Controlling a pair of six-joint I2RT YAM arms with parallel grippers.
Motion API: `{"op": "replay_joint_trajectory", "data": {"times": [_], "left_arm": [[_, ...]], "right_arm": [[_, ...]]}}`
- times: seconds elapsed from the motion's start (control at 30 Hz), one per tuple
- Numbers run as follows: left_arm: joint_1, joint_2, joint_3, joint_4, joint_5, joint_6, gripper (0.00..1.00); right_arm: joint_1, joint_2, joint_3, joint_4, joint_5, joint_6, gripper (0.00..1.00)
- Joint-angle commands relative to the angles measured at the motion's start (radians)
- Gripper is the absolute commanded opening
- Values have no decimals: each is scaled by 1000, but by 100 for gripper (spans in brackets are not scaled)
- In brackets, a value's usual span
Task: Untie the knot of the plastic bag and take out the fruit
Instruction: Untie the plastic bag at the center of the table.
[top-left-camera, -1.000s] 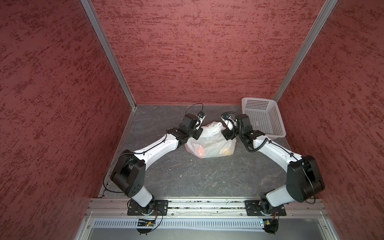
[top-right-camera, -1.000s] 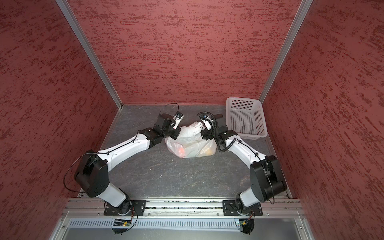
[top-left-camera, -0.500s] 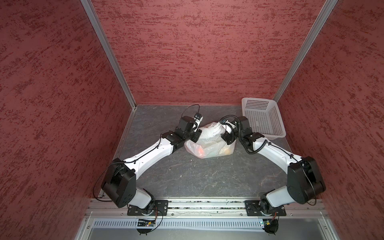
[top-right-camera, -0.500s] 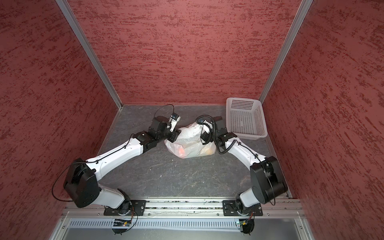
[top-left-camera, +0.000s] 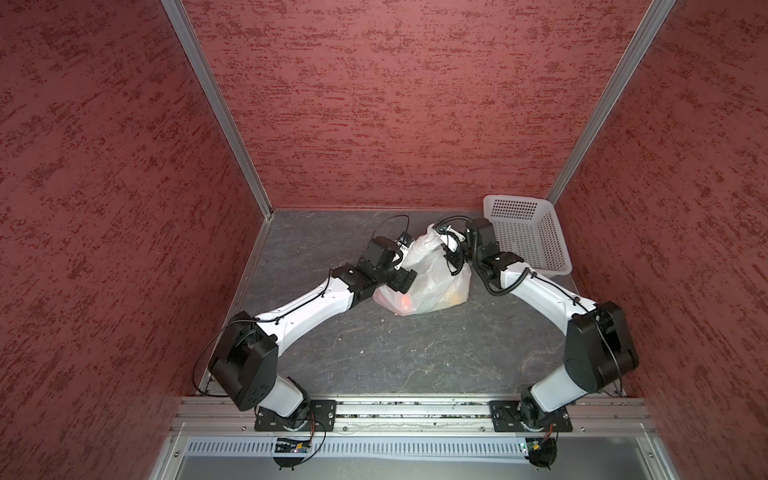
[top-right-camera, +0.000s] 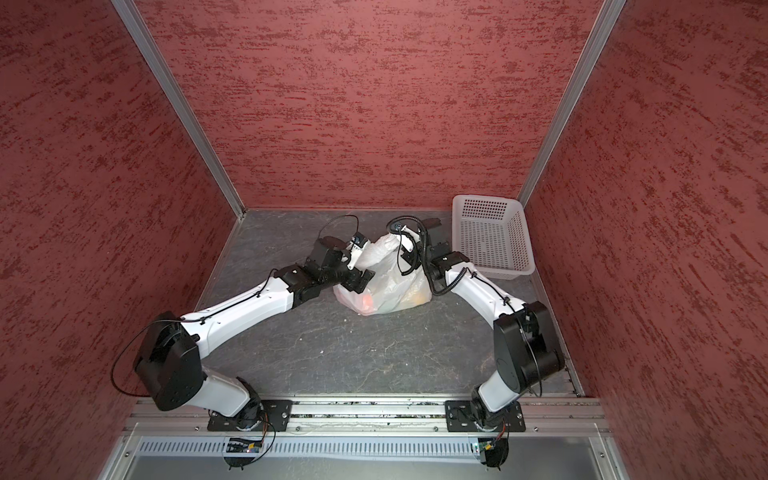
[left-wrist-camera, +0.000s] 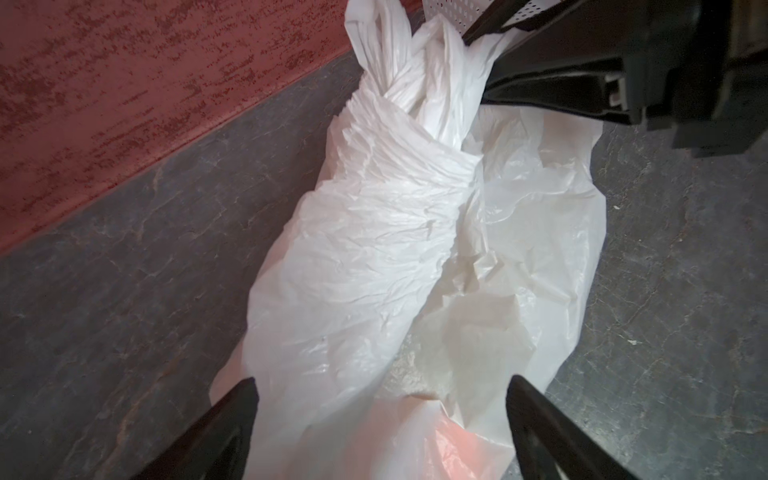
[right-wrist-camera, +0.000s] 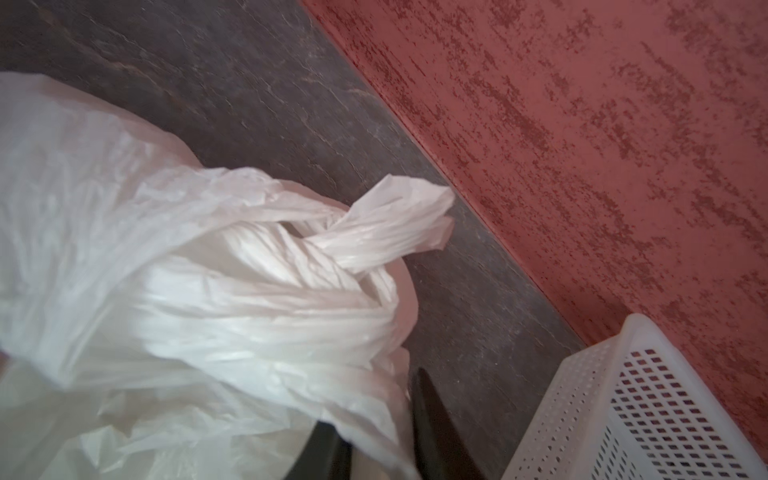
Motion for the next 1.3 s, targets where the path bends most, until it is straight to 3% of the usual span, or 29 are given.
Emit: {"op": "replay_joint_trajectory", "data": {"times": [0.0,0.17,0.33,0.77,0.93,1.27], "left_arm": [[-22,22,26,21,-31,38,100],[-26,93,71,93,-113,61,100],[-23,167,128,148,-162,117,83],[70,74,56,127,-11,137,2],[133,3,15,96,96,115,0],[314,-108,-78,60,446,10,0]], "right_arm": [[4,-57,11,-107,-86,51,14],[5,-86,0,-143,-105,98,4],[5,-97,1,-154,-117,125,0],[6,-92,0,-153,-88,162,0],[-7,-85,2,-157,-59,172,0],[-112,-84,-4,-196,-59,248,0]]}}
